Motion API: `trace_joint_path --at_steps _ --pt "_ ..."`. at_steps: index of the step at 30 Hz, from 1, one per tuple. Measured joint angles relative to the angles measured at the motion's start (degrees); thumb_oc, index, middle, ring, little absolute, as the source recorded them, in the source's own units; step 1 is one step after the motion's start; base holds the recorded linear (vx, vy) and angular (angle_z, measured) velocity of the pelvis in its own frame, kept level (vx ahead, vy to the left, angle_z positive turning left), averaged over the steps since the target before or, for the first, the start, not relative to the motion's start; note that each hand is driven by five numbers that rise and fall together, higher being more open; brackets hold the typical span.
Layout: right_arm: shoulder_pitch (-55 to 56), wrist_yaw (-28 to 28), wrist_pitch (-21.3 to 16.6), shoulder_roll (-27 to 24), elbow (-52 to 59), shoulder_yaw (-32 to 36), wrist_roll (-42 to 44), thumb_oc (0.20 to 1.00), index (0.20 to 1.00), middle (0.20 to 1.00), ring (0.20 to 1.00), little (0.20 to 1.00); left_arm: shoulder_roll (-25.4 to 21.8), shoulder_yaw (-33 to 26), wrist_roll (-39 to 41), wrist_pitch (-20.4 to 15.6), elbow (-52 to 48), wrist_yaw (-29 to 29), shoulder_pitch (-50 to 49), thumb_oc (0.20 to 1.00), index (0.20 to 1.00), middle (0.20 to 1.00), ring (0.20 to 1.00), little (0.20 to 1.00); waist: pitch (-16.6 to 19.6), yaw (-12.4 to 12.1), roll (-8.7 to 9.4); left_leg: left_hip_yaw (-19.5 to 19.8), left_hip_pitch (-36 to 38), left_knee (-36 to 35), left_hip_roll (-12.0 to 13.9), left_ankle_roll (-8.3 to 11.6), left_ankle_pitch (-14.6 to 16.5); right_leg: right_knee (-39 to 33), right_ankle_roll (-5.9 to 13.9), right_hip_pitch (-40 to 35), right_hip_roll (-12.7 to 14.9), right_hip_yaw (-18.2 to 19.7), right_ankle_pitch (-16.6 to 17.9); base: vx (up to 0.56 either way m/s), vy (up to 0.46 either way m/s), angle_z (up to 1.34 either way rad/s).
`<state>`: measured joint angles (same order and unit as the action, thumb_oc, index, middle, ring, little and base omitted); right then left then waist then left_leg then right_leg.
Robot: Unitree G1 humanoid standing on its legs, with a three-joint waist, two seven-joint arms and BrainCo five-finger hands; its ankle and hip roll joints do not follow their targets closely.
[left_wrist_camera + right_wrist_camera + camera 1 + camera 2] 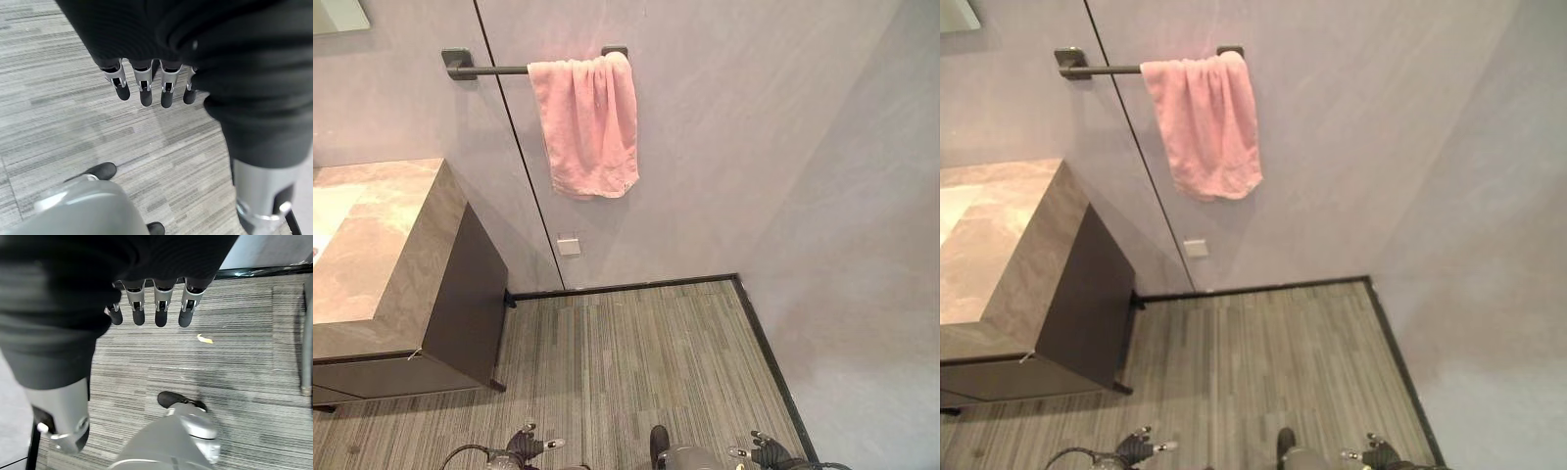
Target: Put brush and paste in cup on sink, flatten towel.
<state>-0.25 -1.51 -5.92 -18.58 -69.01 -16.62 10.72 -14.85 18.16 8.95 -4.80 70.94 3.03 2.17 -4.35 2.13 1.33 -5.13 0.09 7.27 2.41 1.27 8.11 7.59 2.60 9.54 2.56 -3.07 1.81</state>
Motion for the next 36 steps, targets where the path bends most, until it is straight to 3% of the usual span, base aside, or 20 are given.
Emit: trace_joint_path --at_steps 2,4,7,10,11,13,14,16,17,19,21,23,24,25,27,30,33,35,36 --pt "-0.01 -0.04 0.01 0.10 0.09 0.03 -0.35 1.000 1.000 1.000 1.000 1.000 0.01 -0.05 -0.04 -0.03 -0.04 -0.03 0.01 1.000 1.000 1.000 1.000 1.000 0.07 -0.32 -0.04 -0.21 0.80 -1.11 -0.96 -1.48 -0.37 -0.99 0.93 -0.84 0.93 0.50 0.77 0.06 0.237 -0.07" --pt "0.02 -0.11 -0.03 0.11 0.66 -0.02 -0.37 1.000 1.000 1.000 1.000 1.000 -0.07 -0.10 -0.05 -0.05 -0.19 -0.03 0.02 1.000 1.000 1.000 1.000 1.000 0.19 -0.38 -0.14 -0.38 0.99 -1.72 -1.96 -1.66 -0.50 -0.69 1.22 -0.63 1.54 0.76 0.85 0.05 0.146 0.01" --pt "0.11 -0.41 -0.01 0.11 1.53 -0.15 -0.38 1.000 1.000 1.000 1.000 1.000 -0.27 -0.08 -0.09 -0.11 -0.35 -0.20 0.11 1.000 1.000 1.000 1.000 1.000 -0.20 0.17 -0.65 -0.29 1.06 -1.63 -2.88 -3.21 -0.59 3.83 3.02 1.46 2.93 1.32 2.09 0.07 0.142 0.03" --pt "0.20 -1.14 -0.07 0.18 2.49 -0.16 -0.36 1.000 1.000 1.000 1.000 1.000 -1.01 -0.18 -0.45 -0.12 -0.63 -0.40 -0.01 1.000 1.000 1.000 1.000 1.000 -1.45 0.40 -0.18 -0.51 1.81 -1.61 -3.95 -4.50 0.16 8.72 3.30 3.46 3.58 1.45 2.73 0.11 0.101 -0.06" --pt "0.55 -1.21 -0.07 0.22 2.64 -0.16 -0.35 1.000 1.000 1.000 1.000 1.000 -0.96 -0.52 -0.46 -0.12 -0.68 -0.44 -0.11 1.000 1.000 1.000 1.000 1.000 -1.59 0.49 -0.42 -0.26 1.92 -1.65 -3.95 -4.92 0.16 10.77 3.65 4.44 3.34 1.40 2.20 0.11 0.058 -0.02" --pt "1.30 -1.30 -0.05 1.01 2.93 -0.40 -0.27 1.000 1.000 1.000 1.000 1.000 -1.51 -1.79 -0.48 -0.11 -0.72 -0.58 -0.60 1.000 1.000 1.000 1.000 1.000 -1.64 1.46 -0.26 0.91 1.81 -2.06 -3.40 -5.34 -0.16 16.63 4.47 6.57 -1.40 7.78 -4.67 0.08 0.015 0.23" --pt "1.94 -1.31 -0.05 1.30 3.31 -0.38 -0.28 1.000 1.000 1.000 1.000 1.000 -2.11 -1.68 -0.49 -0.12 -0.79 -0.84 -0.53 1.000 1.000 1.000 1.000 1.000 -1.72 1.98 0.67 1.37 1.97 -2.57 -3.68 -5.42 -0.44 16.84 3.63 6.66 -2.25 6.26 -5.74 0.14 -0.028 0.29" --pt "1.98 -1.22 -0.06 1.25 3.57 -0.28 -0.30 1.000 1.000 1.000 1.000 1.000 -2.68 -1.59 -0.49 -0.11 -0.62 -0.89 -0.87 1.000 1.000 1.000 1.000 1.000 -1.27 1.61 2.03 0.38 1.92 -3.79 -4.23 -5.21 -0.47 9.01 2.34 6.49 -2.01 0.76 -4.50 0.17 -0.038 -0.15" --pt "1.31 -1.21 -0.06 1.13 3.96 -0.28 -0.31 1.000 1.000 1.000 1.000 1.000 -2.56 -1.77 -0.48 -0.06 -0.55 -0.89 -0.82 1.000 1.000 1.000 1.000 1.000 -1.87 1.56 1.49 -0.09 2.02 -4.00 -3.83 -5.25 -0.32 8.09 1.36 7.60 -2.01 -1.17 -3.90 0.23 -0.047 -0.24" --pt "1.41 -1.25 -0.03 0.48 5.57 -0.32 -0.37 1.000 1.000 1.000 1.000 1.000 -1.76 -1.84 -0.28 -0.02 -0.55 -1.08 -0.14 1.000 1.000 1.000 1.000 1.000 -2.96 1.89 0.17 -0.15 2.86 -4.38 -2.75 -5.46 0.66 3.93 1.99 9.86 -2.05 -2.17 -1.99 0.27 -0.078 -0.13" --pt "2.31 -1.26 0.05 0.06 7.39 -0.50 -0.84 1.000 1.000 1.000 1.000 1.000 -0.54 -3.94 0.10 -0.12 -1.15 -1.11 1.27 1.000 1.000 1.000 1.000 1.000 -4.75 2.58 -0.20 1.02 7.79 -6.39 -2.42 -3.47 2.24 -6.43 4.39 11.17 0.69 -1.52 3.37 0.25 -0.127 0.27" --pt "4.57 -1.31 0.04 0.04 7.27 -0.94 -0.91 1.000 1.000 1.000 1.000 1.000 -0.60 -3.82 0.13 -0.54 -2.48 -1.11 0.23 1.000 1.000 1.000 1.000 1.000 -3.14 3.54 0.69 3.60 11.59 -7.60 -1.44 -1.58 5.00 -1.25 4.50 10.96 1.59 1.23 2.19 0.22 -0.144 0.74" --pt "5.35 -1.42 0.12 -0.07 6.39 -1.79 -1.00 1.000 1.000 1.000 1.000 1.000 -0.37 -3.36 0.23 -0.55 -2.18 -1.06 0.10 1.000 1.000 1.000 1.000 1.000 -2.52 3.30 0.56 5.09 13.22 -7.22 -0.03 -0.16 6.35 2.14 3.13 11.01 0.18 1.55 4.77 0.22 -0.159 0.74" --pt "5.48 -1.45 0.11 -0.48 5.95 -2.49 -1.34 1.000 1.000 1.000 1.000 1.000 0.00 -3.07 0.24 -0.55 -2.48 -1.15 0.64 1.000 1.000 1.000 1.000 1.000 -1.87 3.21 -0.28 5.60 12.90 -5.34 1.77 0.27 6.52 3.32 1.41 10.73 -1.63 1.08 4.57 0.27 -0.191 0.38" --pt "2.18 -1.68 0.02 -0.82 4.32 -2.64 -2.25 1.000 1.000 1.000 1.000 1.000 0.14 -3.30 0.63 -0.49 -2.54 -1.17 0.59 1.000 1.000 1.000 1.000 1.000 -1.43 2.79 -0.81 5.82 12.09 -2.96 3.30 1.37 4.53 1.56 -0.07 8.85 -4.02 0.43 3.58 0.21 -0.136 0.04" --pt "0.76 -1.39 -0.13 -2.02 4.21 -2.76 -3.19 1.000 1.000 1.000 1.000 1.000 0.61 -3.13 1.97 -0.50 -2.32 -1.24 1.66 1.000 1.000 1.000 1.000 1.000 0.26 3.02 -0.04 8.22 10.69 1.38 5.61 5.52 0.36 -2.44 -3.47 4.11 -5.81 -2.33 2.80 0.21 -0.127 0.24" --pt "0.09 -1.18 -0.04 -2.82 3.17 -2.81 -3.80 1.000 1.000 1.000 1.000 1.000 0.90 -2.71 2.10 -0.54 -2.44 -1.28 2.96 1.000 1.000 1.000 1.000 1.000 1.24 3.25 -0.24 9.51 8.98 6.80 6.04 8.59 -1.65 -5.16 -5.41 0.74 -7.14 -2.75 1.75 0.21 -0.122 0.16" --pt "0.23 -1.22 0.00 -3.34 2.99 -4.49 -4.85 1.000 1.000 1.000 1.000 1.000 1.02 -2.74 2.32 -0.52 -2.35 -1.17 3.49 1.000 1.000 1.000 1.000 1.000 1.27 3.37 -0.40 9.28 5.25 14.46 5.30 9.28 -1.95 -6.65 -7.75 -0.96 -6.94 -3.34 2.27 0.17 -0.103 0.10" --pt "0.36 -1.18 -0.02 -3.45 3.06 -5.02 -5.19 1.000 1.000 1.000 1.000 1.000 1.11 -2.70 2.32 -0.56 -2.29 -1.15 3.88 1.000 1.000 1.000 1.000 1.000 1.15 3.50 -0.32 9.12 4.11 16.01 4.89 10.09 -3.04 -6.79 -7.89 -1.32 -6.77 -3.43 1.51 0.16 -0.082 0.26"
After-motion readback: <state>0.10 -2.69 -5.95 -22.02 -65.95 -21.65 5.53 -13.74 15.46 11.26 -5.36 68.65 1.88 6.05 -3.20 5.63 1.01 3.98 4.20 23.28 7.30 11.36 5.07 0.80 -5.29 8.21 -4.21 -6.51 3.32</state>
